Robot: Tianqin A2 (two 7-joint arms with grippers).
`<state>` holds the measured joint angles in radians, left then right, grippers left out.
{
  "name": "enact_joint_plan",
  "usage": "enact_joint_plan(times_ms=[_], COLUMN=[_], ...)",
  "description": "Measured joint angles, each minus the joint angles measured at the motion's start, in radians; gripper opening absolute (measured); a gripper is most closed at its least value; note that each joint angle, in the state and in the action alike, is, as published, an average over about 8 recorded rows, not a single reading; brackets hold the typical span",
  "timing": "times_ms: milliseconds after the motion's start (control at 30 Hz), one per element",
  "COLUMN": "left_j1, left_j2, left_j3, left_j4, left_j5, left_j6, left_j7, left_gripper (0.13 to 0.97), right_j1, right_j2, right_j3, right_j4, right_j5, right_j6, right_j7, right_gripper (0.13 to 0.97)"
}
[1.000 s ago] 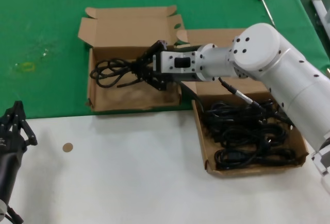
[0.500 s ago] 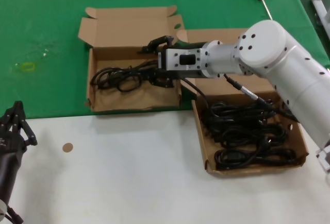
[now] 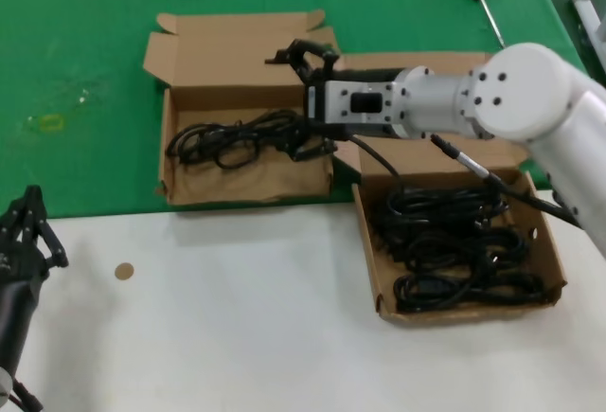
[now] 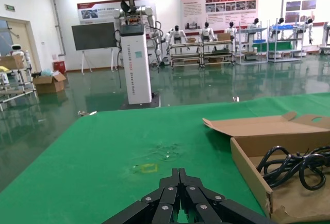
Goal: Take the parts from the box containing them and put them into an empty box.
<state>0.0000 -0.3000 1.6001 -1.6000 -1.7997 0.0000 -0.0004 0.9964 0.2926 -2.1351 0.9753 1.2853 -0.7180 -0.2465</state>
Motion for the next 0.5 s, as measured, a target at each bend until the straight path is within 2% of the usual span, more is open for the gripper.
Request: enact_joint_plan(times_ms=[267,500], left_j1=[0.0,0.0], left_j2=[0.0,0.0], left_j3=[0.0,0.0], left_j4=[0.0,0.0], left_j5=[0.0,0.0], left_j6=[0.0,0.0], left_j7=[0.0,0.0], left_gripper=[0.152,0.17], right_j1=[-0.036,-0.051], right_j2=[0.039,0.039], right_j3=[0.013,0.021], right_j4=[0.095,0.105], right_j5=[-0.001,0.007], right_j6=[-0.001,0.009], right_j7=[0.029,0.033], right_gripper=[0.75,0.855])
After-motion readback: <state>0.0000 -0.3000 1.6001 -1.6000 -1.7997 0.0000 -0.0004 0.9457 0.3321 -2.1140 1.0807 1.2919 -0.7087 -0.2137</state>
